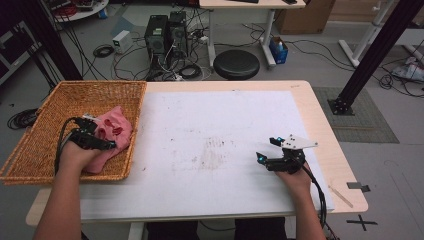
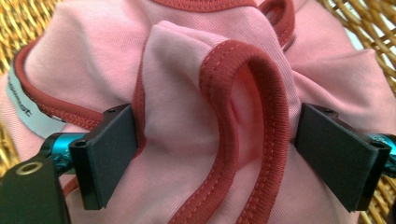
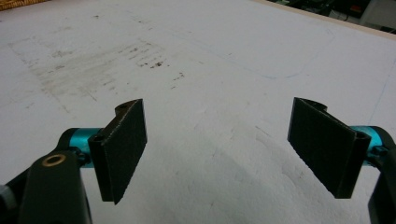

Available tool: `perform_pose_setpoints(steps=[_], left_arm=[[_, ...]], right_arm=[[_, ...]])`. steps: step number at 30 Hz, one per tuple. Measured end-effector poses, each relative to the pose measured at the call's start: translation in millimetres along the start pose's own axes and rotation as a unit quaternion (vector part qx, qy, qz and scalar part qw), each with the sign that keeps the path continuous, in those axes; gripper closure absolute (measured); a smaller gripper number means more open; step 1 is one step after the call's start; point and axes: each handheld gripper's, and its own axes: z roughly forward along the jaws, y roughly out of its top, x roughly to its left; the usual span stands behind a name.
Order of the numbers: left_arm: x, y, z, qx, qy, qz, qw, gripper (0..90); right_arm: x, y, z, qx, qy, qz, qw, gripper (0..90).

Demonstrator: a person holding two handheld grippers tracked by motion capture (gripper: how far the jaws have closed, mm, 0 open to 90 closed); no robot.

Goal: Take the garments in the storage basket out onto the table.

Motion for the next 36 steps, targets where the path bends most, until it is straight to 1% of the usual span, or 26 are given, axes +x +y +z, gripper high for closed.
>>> perform_pose_setpoints(steps=[4,10,11,12,15,17,18,19,21,24,26,28,30,31,34,35,36], left_arm=[[-1.5,1.2,3.1,0.007,0.004,-0.007,0.9999,12.3],[-2.3,1.3,5.2,0.006,0.004,-0.014,0.9999,12.4],[-2.6,1.4,4.7,0.006,0.003,-0.013,0.9999,13.7],[-3.2,1.4,3.9,0.006,0.001,-0.013,0.9999,15.9],[-5.7,0.9,0.9,0.004,0.0,-0.005,1.0,24.8],[-7.0,0.9,0.0,0.002,-0.001,-0.002,1.0,32.8],[-9.6,1.0,-2.4,0.001,0.004,0.009,1.0,32.8],[-11.3,1.2,-3.3,-0.001,0.004,0.013,0.9999,41.9],[-15.0,1.5,-4.6,-0.005,0.006,0.025,0.9997,52.2],[-19.5,2.4,-5.3,-0.003,0.012,0.036,0.9993,59.3],[-19.9,2.2,-6.2,-0.003,0.012,0.034,0.9993,61.6],[-18.8,1.6,-7.6,-0.005,0.004,0.03,0.9995,64.1],[-15.8,0.8,-9.6,-0.006,-0.012,0.018,0.9997,66.0],[-13.4,-0.1,-10.6,-0.008,-0.029,0.008,0.9995,66.7],[-9.0,-1.8,-13.3,-0.011,-0.056,-0.01,0.9983,67.8],[-8.4,-2.4,-14.0,-0.013,-0.063,-0.014,0.9978,68.1],[-8.3,-2.5,-14.5,-0.014,-0.065,-0.015,0.9977,68.2]], right_arm=[[0.1,0.0,-0.1,0.0,0.0,0.001,1.0,18.9],[0.7,0.0,-0.2,0.0,-0.004,-0.004,1.0,18.9],[0.7,0.0,-0.1,0.0,-0.005,-0.005,1.0,18.9],[0.7,0.0,-0.1,0.0,-0.005,-0.004,1.0,19.0],[0.8,0.0,-0.2,-0.001,-0.005,-0.005,1.0,18.9],[0.8,0.0,-0.1,-0.001,-0.005,-0.005,1.0,18.9],[0.8,0.0,-0.1,0.0,-0.005,-0.005,1.0,18.9],[0.8,-0.1,-0.1,-0.001,-0.005,-0.004,1.0,18.9],[0.9,0.0,-0.2,-0.001,-0.005,-0.005,1.0,18.9],[1.4,-0.1,-0.3,0.0,-0.005,-0.004,1.0,19.0],[1.4,-0.1,-0.3,0.0,-0.004,-0.004,1.0,18.9],[1.5,-0.1,-0.3,-0.001,-0.005,-0.005,1.0,18.9],[1.4,-0.2,-0.3,-0.002,-0.005,-0.007,1.0,18.9],[1.5,-0.2,-0.2,-0.002,-0.005,-0.007,1.0,18.9],[1.5,-0.1,-0.4,-0.001,-0.005,-0.006,1.0,18.9],[1.3,-0.1,-0.1,-0.002,-0.005,-0.007,1.0,18.9],[1.4,-0.1,-0.2,-0.002,-0.005,-0.006,1.0,19.0]])
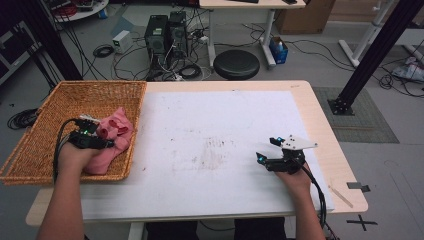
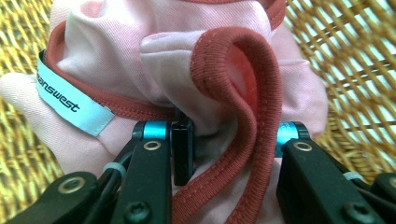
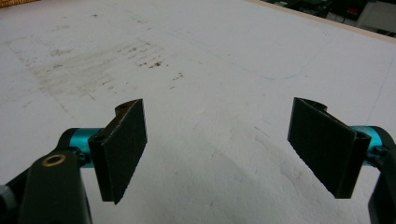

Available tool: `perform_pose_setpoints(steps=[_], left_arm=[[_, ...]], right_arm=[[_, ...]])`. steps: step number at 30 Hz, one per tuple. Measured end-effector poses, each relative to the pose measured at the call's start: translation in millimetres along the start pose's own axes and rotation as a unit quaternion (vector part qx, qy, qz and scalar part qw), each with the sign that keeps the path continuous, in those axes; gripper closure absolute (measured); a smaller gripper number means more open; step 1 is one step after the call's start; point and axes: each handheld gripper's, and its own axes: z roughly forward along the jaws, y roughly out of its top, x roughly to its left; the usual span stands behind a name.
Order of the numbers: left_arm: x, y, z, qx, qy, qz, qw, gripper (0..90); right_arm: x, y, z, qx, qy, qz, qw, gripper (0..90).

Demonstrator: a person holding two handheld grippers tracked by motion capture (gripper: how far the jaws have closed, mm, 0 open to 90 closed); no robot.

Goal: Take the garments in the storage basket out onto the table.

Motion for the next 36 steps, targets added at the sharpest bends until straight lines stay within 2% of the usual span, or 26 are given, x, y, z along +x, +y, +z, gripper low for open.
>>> perform_pose_setpoints(steps=[2,5,9,12,15,18,21,23,27,30,31,33,36], left_arm=[[0.2,0.2,-1.9,-0.003,-0.003,-0.002,1.0,68.4],[1.2,0.6,-6.7,-0.023,-0.026,-0.018,0.9992,68.7],[2.1,0.8,-14.0,-0.051,-0.052,-0.035,0.9967,68.8],[2.3,0.4,-20.9,-0.076,-0.069,-0.04,0.9939,68.8],[1.2,0.4,-28.3,-0.106,-0.088,-0.043,0.9895,68.8],[-0.2,0.4,-36.0,-0.137,-0.106,-0.043,0.9839,68.9],[-1.4,0.7,-44.0,-0.169,-0.122,-0.042,0.9772,68.9],[-2.7,1.3,-49.1,-0.19,-0.136,-0.044,0.9714,68.9],[-7.9,5.2,-59.6,-0.218,-0.146,-0.032,0.9645,68.9],[-12.4,8.7,-68.3,-0.242,-0.15,-0.025,0.9583,68.9],[-13.8,10.0,-71.3,-0.248,-0.15,-0.021,0.9568,68.9],[-17.5,13.6,-77.1,-0.255,-0.149,-0.01,0.9553,68.9],[-25.0,20.2,-85.2,-0.259,-0.14,0.009,0.9557,68.9]], right_arm=[[0.2,0.0,-0.1,0.001,0.0,0.002,1.0,19.0],[0.0,0.0,0.1,0.0,0.0,0.0,1.0,18.9],[-0.1,0.0,-0.1,0.001,0.0,0.001,1.0,18.9],[-0.2,0.0,-0.1,0.001,0.0,0.002,1.0,18.9],[0.0,0.0,-0.1,0.002,0.001,0.002,1.0,18.9],[0.0,0.0,-0.1,0.001,0.001,0.002,1.0,19.0],[0.1,0.0,0.0,0.001,0.0,0.002,1.0,18.9],[0.1,0.0,0.0,0.001,0.0,0.002,1.0,18.9],[0.1,0.0,0.0,0.001,0.0,0.002,1.0,18.9],[0.0,0.0,0.1,0.0,-0.001,0.0,1.0,19.0],[0.0,0.0,0.2,0.0,0.0,0.0,1.0,19.0],[0.2,0.0,-0.1,0.001,-0.001,0.002,1.0,19.0],[0.0,0.0,0.2,0.0,0.0,0.0,1.0,18.9]])
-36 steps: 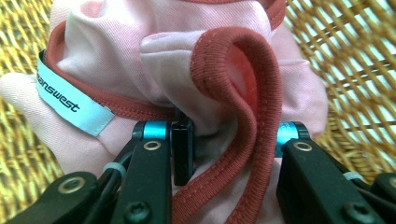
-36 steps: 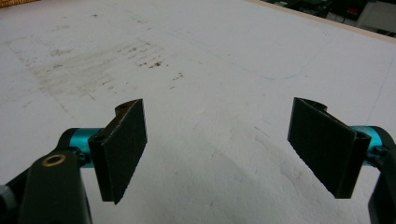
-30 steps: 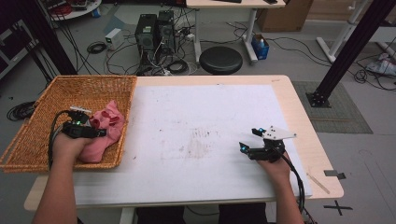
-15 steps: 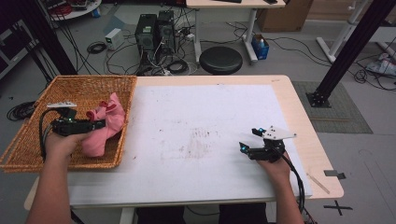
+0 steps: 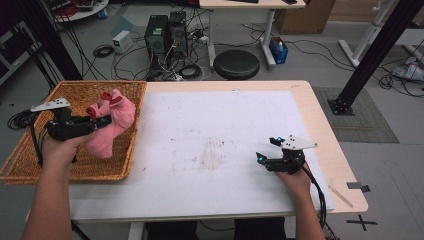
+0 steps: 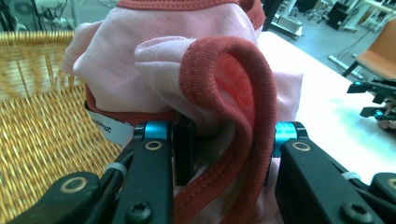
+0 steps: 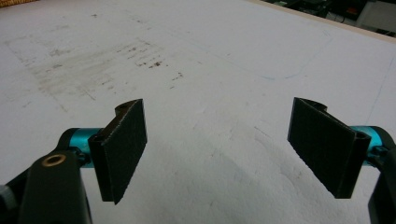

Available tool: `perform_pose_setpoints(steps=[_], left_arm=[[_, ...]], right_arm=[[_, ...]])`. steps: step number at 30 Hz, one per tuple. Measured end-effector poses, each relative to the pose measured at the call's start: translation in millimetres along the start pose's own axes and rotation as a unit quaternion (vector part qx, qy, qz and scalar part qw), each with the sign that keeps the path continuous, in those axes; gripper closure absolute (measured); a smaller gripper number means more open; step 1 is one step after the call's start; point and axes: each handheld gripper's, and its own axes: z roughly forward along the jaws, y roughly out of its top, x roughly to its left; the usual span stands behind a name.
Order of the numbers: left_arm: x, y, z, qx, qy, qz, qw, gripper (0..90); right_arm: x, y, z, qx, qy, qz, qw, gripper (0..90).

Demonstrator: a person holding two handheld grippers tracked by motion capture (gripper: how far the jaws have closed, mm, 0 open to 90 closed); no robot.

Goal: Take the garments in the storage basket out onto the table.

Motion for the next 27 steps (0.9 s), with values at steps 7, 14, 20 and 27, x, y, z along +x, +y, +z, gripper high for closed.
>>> perform_pose_setpoints(steps=[7,14,20,27], left_arm=[[-27.3,24.5,-1.0,-0.018,-0.015,0.044,0.9988,68.9],[-55.7,45.3,6.9,-0.026,-0.048,0.078,0.9955,68.9],[-74.4,56.5,19.4,-0.027,-0.071,0.092,0.9928,68.9],[-94.0,65.0,38.7,-0.019,-0.102,0.107,0.9889,68.8]], right_arm=[[0.0,0.0,0.0,0.0,0.0,0.0,1.0,19.0],[0.0,0.0,-0.1,0.0,0.001,-0.001,1.0,19.0],[0.0,0.0,-0.1,0.0,0.0,0.0,1.0,18.9],[-0.2,0.0,-0.3,0.001,0.001,0.002,1.0,19.0]])
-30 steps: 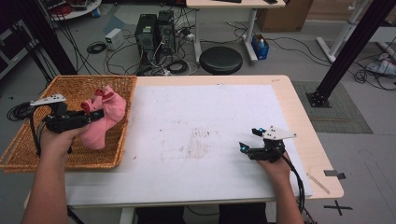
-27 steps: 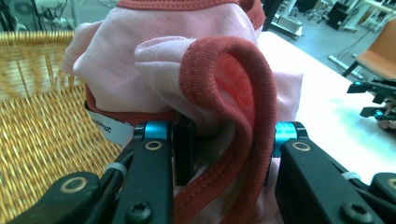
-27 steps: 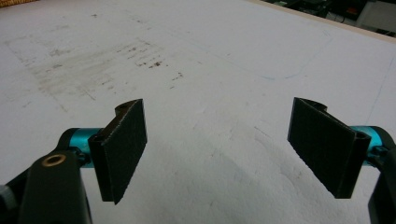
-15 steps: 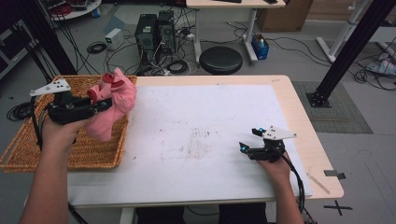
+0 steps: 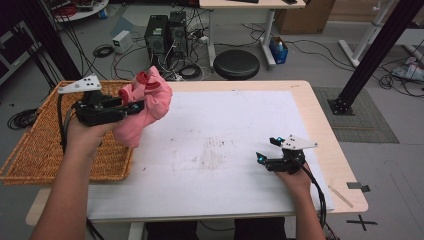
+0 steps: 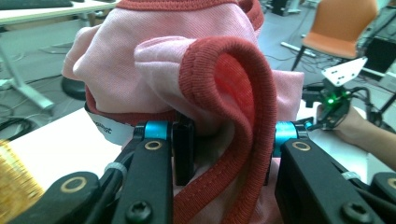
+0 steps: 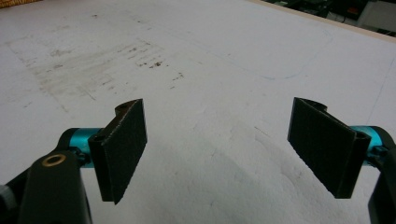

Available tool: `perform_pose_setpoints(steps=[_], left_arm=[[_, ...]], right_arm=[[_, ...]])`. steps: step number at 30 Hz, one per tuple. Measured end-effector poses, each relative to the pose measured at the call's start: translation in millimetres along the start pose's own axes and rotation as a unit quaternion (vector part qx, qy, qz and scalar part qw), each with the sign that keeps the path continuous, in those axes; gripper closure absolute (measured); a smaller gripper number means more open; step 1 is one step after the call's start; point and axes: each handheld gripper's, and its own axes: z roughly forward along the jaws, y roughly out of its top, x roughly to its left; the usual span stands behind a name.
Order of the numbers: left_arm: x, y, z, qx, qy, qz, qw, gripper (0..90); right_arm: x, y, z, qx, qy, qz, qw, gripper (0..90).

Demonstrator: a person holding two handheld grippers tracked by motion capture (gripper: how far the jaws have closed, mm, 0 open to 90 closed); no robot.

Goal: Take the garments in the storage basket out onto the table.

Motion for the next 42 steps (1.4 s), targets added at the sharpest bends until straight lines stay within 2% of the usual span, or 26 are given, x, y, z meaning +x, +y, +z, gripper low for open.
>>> perform_pose_setpoints(steps=[6,12,14,15,21,29,42], left_arm=[[-10.4,5.4,20.7,0.0,-0.027,0.006,0.9996,68.8],[-20.6,9.8,45.0,0.01,-0.051,0.016,0.9985,68.8],[-21.5,10.0,48.4,0.012,-0.054,0.018,0.9983,68.8],[-24.1,10.1,57.0,0.013,-0.059,0.018,0.998,68.8],[-29.3,11.4,78.9,0.014,-0.074,0.021,0.9969,68.8],[-31.9,12.0,96.2,0.019,-0.083,0.02,0.9962,68.8],[-33.7,1.6,125.5,0.028,-0.086,0.012,0.9958,68.7]], right_arm=[[-0.1,0.0,0.0,0.001,0.001,0.001,1.0,18.9],[0.2,0.0,-0.1,0.001,0.002,0.002,1.0,18.9],[-0.1,0.0,0.0,0.001,0.002,0.001,1.0,19.0],[-0.1,0.0,0.0,0.0,0.002,0.001,1.0,18.9],[0.0,0.0,0.0,0.0,0.001,0.0,1.0,19.0],[-0.6,0.0,0.2,0.0,0.002,0.0,1.0,18.9],[-0.6,-0.1,0.2,-0.002,0.002,0.001,1.0,19.0]])
